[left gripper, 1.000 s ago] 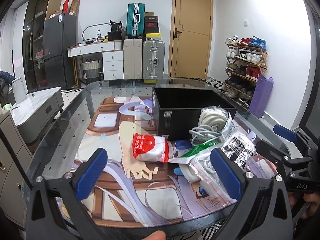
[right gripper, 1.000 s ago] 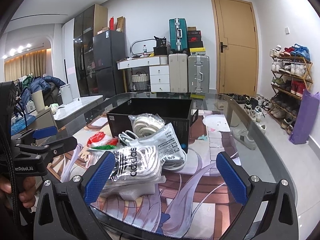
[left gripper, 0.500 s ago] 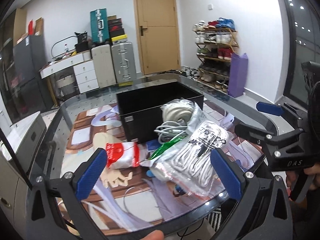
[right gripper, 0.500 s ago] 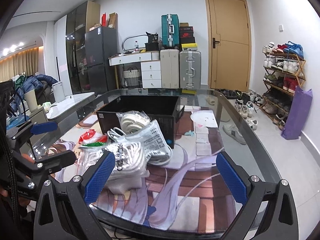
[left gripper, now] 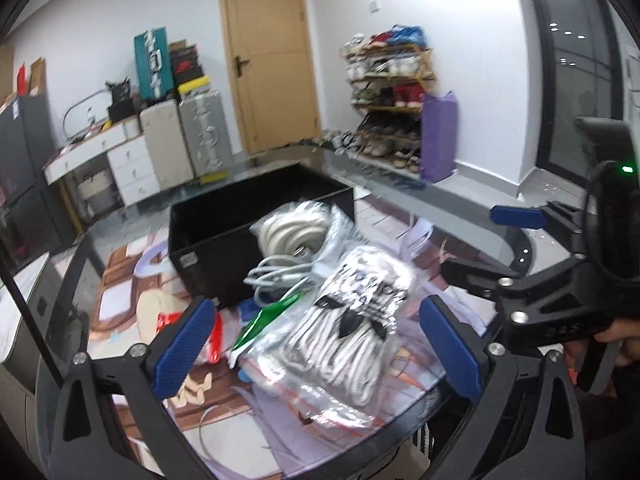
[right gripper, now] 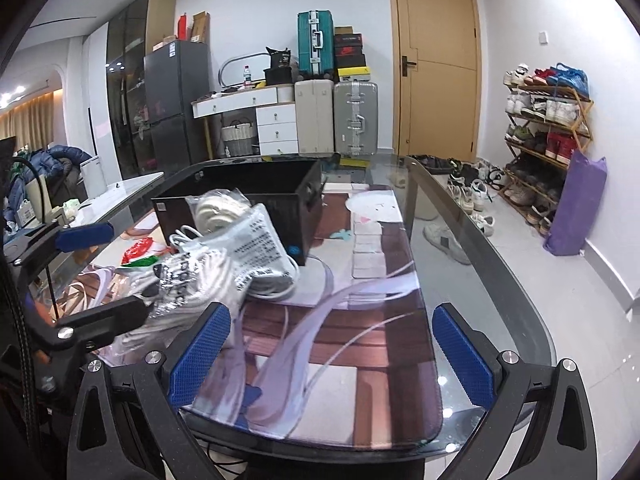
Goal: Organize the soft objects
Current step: 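Grasp the clear Adidas bag of white laces with the left gripper, then lift the Adidas bag with the left gripper while the right gripper grasps the white foam, then lower the foam and Adidas bag into the black box and open both grippers, then grasp the silver pouch with the right gripper while the left grasps the red glue packet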
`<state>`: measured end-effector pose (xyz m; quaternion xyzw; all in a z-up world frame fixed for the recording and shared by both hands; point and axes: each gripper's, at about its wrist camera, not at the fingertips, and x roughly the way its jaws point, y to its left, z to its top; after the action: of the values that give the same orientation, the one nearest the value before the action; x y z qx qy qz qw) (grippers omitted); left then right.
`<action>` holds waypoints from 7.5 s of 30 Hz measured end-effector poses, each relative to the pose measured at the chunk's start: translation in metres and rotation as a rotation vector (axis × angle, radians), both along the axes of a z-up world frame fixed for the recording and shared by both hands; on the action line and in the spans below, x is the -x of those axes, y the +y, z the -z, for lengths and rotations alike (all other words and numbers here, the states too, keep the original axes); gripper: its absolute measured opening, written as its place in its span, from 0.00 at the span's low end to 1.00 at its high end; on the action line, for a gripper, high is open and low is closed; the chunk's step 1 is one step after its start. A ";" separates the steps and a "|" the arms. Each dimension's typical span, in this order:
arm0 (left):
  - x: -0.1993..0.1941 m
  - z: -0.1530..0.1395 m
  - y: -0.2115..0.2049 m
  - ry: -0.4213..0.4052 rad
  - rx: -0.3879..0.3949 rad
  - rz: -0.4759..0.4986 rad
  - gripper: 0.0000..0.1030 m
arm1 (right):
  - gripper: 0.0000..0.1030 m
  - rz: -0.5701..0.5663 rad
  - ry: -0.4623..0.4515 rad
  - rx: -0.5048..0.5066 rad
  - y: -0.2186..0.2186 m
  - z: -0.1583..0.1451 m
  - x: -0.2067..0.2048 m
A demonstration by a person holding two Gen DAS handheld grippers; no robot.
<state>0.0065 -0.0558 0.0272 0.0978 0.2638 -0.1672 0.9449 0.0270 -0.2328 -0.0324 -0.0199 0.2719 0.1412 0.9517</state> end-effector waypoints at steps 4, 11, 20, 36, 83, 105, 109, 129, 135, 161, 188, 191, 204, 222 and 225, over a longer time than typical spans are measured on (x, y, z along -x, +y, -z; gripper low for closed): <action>-0.001 0.002 -0.007 0.005 -0.013 0.039 0.71 | 1.00 0.011 0.015 -0.016 -0.004 0.003 -0.006; 0.000 0.005 -0.020 0.027 -0.078 0.125 0.59 | 1.00 0.019 0.030 -0.024 -0.006 0.009 -0.010; -0.009 0.016 -0.027 0.059 -0.112 0.127 0.59 | 1.00 0.024 0.015 -0.019 -0.006 0.007 -0.010; 0.005 0.002 -0.017 0.030 -0.057 0.166 0.35 | 1.00 0.038 -0.013 -0.015 -0.005 0.000 -0.003; -0.004 -0.008 0.114 0.035 0.215 -0.251 0.36 | 1.00 -0.269 0.117 0.045 0.094 0.024 0.005; -0.009 -0.009 0.110 0.047 0.198 -0.256 0.36 | 1.00 -0.274 0.112 0.065 0.103 0.028 0.011; -0.010 -0.009 0.110 0.049 0.195 -0.260 0.36 | 1.00 -0.260 0.132 0.115 0.109 0.038 0.007; -0.013 -0.027 0.101 0.032 0.191 -0.265 0.36 | 0.86 -0.266 0.008 0.029 0.093 -0.009 0.014; -0.021 -0.040 0.095 0.010 0.183 -0.276 0.36 | 0.86 -0.287 -0.036 -0.006 0.086 -0.041 0.001; -0.085 -0.069 0.092 0.001 0.199 -0.265 0.36 | 0.86 -0.276 -0.057 -0.003 0.081 -0.110 -0.108; -0.156 -0.022 0.080 0.116 0.170 -0.245 0.36 | 0.86 -0.319 0.060 0.037 0.111 -0.043 -0.183; -0.156 -0.022 0.080 0.118 0.167 -0.241 0.36 | 0.86 -0.322 0.058 0.031 0.108 -0.043 -0.182; -0.155 -0.017 0.071 0.143 0.135 -0.215 0.40 | 0.98 -0.275 0.024 0.074 0.100 -0.044 -0.167; -0.103 -0.030 0.085 0.092 0.161 -0.294 1.00 | 0.99 -0.182 -0.006 -0.019 0.054 -0.051 -0.103; -0.093 -0.030 0.091 0.091 0.166 -0.313 1.00 | 0.99 -0.194 -0.003 -0.041 0.051 -0.053 -0.097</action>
<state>0.0997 0.0353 0.0575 -0.0303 0.3036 -0.0434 0.9513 0.1245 -0.1822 0.0205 -0.0268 0.2645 0.2383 0.9341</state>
